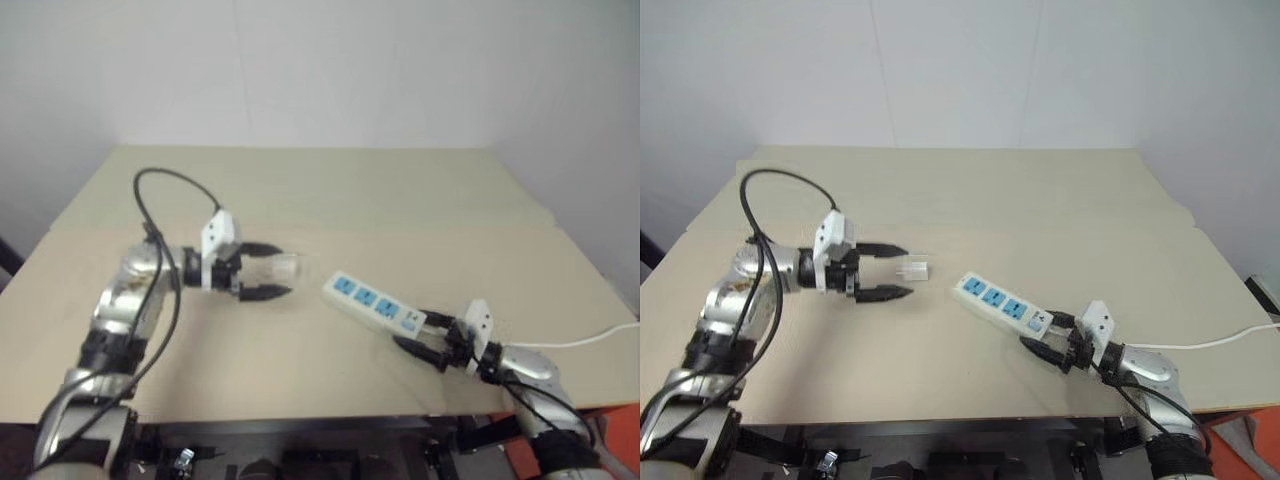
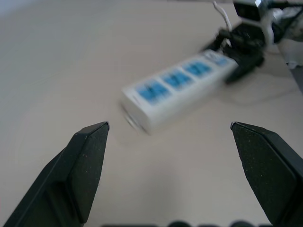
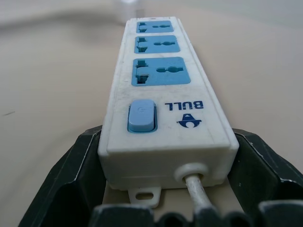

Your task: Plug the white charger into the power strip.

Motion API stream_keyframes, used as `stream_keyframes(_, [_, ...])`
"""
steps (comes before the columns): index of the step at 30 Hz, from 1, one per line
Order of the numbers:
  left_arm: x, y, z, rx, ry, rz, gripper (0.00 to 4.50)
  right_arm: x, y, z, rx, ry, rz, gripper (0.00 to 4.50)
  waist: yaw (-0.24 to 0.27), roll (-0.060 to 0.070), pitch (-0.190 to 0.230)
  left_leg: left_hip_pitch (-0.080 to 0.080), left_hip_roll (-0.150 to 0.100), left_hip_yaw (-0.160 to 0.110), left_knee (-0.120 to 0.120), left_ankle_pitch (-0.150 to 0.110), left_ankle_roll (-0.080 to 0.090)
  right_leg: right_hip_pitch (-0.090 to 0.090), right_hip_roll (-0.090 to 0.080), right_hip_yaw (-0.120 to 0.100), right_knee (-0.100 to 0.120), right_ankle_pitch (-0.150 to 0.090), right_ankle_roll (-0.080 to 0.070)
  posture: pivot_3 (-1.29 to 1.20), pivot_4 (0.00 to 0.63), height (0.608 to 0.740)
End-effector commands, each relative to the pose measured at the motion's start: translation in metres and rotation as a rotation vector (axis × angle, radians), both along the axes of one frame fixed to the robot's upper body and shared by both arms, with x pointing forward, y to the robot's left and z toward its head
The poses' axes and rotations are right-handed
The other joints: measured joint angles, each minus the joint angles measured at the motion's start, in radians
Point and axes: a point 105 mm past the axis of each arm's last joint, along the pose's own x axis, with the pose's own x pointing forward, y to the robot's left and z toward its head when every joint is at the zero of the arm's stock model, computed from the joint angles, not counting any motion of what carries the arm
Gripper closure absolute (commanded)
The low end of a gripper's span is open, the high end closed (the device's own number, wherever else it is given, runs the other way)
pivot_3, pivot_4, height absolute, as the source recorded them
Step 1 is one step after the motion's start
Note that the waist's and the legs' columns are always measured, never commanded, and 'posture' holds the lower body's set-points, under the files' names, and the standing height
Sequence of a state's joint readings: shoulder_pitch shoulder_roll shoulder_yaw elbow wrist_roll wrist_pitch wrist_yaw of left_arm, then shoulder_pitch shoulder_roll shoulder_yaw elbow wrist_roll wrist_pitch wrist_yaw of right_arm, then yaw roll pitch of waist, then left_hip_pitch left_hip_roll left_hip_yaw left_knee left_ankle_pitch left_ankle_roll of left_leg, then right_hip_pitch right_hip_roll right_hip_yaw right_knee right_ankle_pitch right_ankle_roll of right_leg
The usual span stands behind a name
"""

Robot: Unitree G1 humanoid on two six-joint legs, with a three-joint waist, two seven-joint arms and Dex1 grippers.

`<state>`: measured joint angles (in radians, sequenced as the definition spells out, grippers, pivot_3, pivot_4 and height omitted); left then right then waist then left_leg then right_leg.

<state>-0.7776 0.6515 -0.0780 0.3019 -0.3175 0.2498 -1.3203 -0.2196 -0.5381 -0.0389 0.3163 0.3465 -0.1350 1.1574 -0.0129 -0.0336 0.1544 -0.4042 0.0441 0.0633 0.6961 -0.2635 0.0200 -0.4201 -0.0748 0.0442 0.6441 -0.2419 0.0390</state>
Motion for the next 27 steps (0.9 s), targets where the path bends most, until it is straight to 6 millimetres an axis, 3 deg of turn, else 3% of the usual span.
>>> stream_keyframes(1, [0.018,-0.003,0.013,0.133,-0.105,-0.006,0.0,-0.007,0.008,0.016,-0.081,-0.064,0.179,1.05,0.0,0.0,0.0,0.0,0.0,0.0,0.0,0.0,0.0,0.0,0.0,0.0,-0.001,0.0,0.0,0.0,0.15,0.74])
stream_keyframes(4, [0.037,-0.013,0.021,0.278,-0.17,-0.003,0.0,-0.01,0.014,0.017,-0.126,-0.052,0.291,1.05,-0.001,0.0,0.0,0.0,0.0,0.0,0.0,0.0,0.0,0.0,0.0,0.0,-0.002,0.0,0.0,0.0,0.15,0.74])
stream_keyframes(10, [0.066,-0.029,0.022,0.68,0.012,0.073,0.0,0.001,0.033,0.017,-0.173,-0.057,0.397,1.05,0.0,-0.001,0.001,-0.003,-0.001,-0.002,0.001,0.0,0.0,0.0,0.001,-0.001,-0.003,0.0,0.0,0.0,0.15,0.74])
stream_keyframes(13, [0.071,-0.044,0.024,0.76,0.012,0.087,0.0,0.007,0.039,0.015,-0.187,-0.056,0.412,1.05,-0.003,-0.001,0.001,-0.003,-0.001,-0.002,0.0,-0.001,0.002,0.0,0.001,-0.001,-0.003,-0.001,0.002,0.0,0.15,0.74])
stream_keyframes(17, [0.071,-0.049,0.008,0.946,0.018,0.075,0.0,0.008,0.046,0.01,-0.207,-0.055,0.423,1.05,-0.008,-0.001,0.001,-0.003,-0.001,-0.001,0.0,-0.001,0.002,-0.002,0.001,0.0,-0.002,-0.001,0.002,0.0,0.15,0.74])
stream_keyframes(22, [0.079,-0.05,-0.009,1.039,-0.023,0.128,0.0,0.007,0.052,0.01,-0.203,-0.063,0.416,1.05,-0.009,-0.001,0.001,-0.002,-0.001,-0.001,0.0,-0.001,0.002,-0.002,0.001,0.001,0.0,-0.001,0.002,0.0,0.15,0.74])
stream_keyframes(27, [0.08,-0.055,-0.021,1.006,0.003,0.156,0.0,0.002,0.056,0.009,-0.196,-0.062,0.405,1.05,-0.008,-0.001,0.001,-0.003,-0.001,-0.002,0.0,-0.001,0.002,-0.002,0.0,0.0,0.002,-0.001,0.002,0.0,0.15,0.74])
